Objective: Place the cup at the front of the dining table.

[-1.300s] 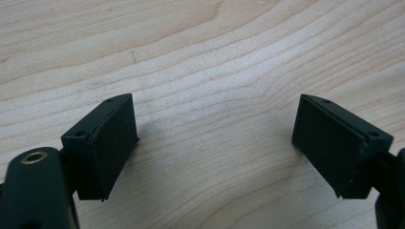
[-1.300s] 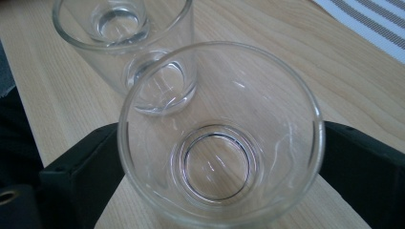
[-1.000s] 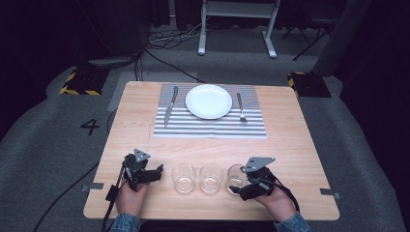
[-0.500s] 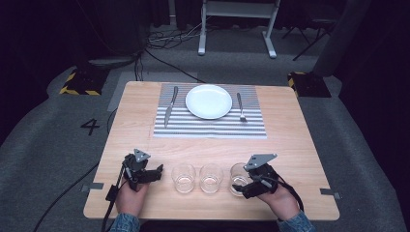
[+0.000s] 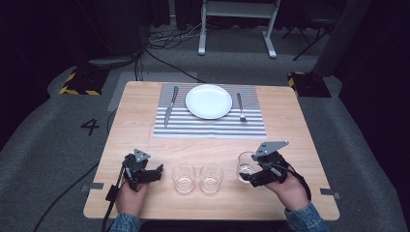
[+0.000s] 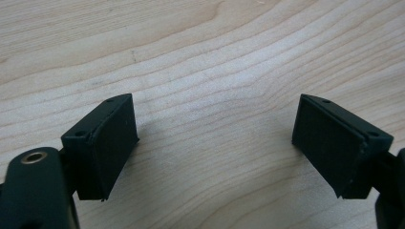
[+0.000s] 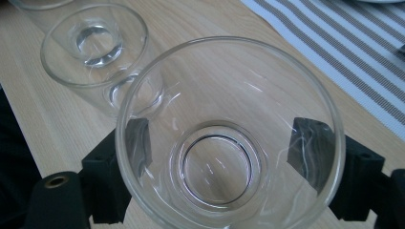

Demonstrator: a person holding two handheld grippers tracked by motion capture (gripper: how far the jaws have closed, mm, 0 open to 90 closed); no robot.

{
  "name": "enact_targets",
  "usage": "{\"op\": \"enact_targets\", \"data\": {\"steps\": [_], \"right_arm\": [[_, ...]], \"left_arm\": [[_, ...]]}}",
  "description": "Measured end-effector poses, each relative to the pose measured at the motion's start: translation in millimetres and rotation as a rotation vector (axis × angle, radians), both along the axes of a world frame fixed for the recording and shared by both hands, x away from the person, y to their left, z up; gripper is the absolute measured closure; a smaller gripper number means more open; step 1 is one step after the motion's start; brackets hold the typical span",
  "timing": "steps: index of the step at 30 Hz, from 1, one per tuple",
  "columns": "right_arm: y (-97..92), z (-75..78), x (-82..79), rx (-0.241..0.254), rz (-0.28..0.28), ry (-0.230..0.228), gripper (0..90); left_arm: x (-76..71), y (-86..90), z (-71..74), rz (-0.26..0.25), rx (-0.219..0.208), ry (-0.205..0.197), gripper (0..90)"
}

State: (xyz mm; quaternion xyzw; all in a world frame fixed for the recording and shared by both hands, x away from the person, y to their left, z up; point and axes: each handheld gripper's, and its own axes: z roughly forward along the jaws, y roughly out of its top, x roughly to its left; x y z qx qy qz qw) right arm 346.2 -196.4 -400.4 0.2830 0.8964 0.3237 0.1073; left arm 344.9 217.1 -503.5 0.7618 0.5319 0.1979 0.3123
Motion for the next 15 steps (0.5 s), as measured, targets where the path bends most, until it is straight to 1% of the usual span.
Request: {"op": "enact_targets", "data": {"steps": [1,2,3,7,8,9,13,15], "right_arm": [[-0.1,2.4,0.5,0.006,-0.009,0.005,20.2],[-1.2,5.1,2.9,0.002,-0.004,-0.005,20.1],[-1.1,7.1,3.8,0.01,-0.012,0.002,20.2],[-1.6,14.9,10.3,0.003,-0.021,-0.011,20.2],[-1.0,17.3,11.3,0.008,-0.028,-0.004,20.2],[-0.9,20.4,13.6,0.014,-0.023,-0.008,20.2],[-2.8,31.6,23.1,0.046,-0.019,0.003,20.2],[-4.0,40.3,26.6,0.041,-0.04,-0.003,20.2]], "left_arm": [[0.0,0.1,0.1,0.0,0.0,0.001,15.6],[0.0,0.0,0.0,0.0,0.0,0.0,15.6],[0.0,0.0,0.0,-0.001,0.0,0.0,15.6],[0.0,0.0,0.1,0.0,0.0,0.001,15.6],[0.0,0.0,0.0,0.0,0.0,0.0,15.6],[0.0,0.0,0.0,-0.001,0.0,0.0,15.6],[0.0,0.0,0.0,-0.001,0.0,0.001,15.6],[0.0,0.1,-0.1,-0.001,-0.001,-0.001,15.6]]}}
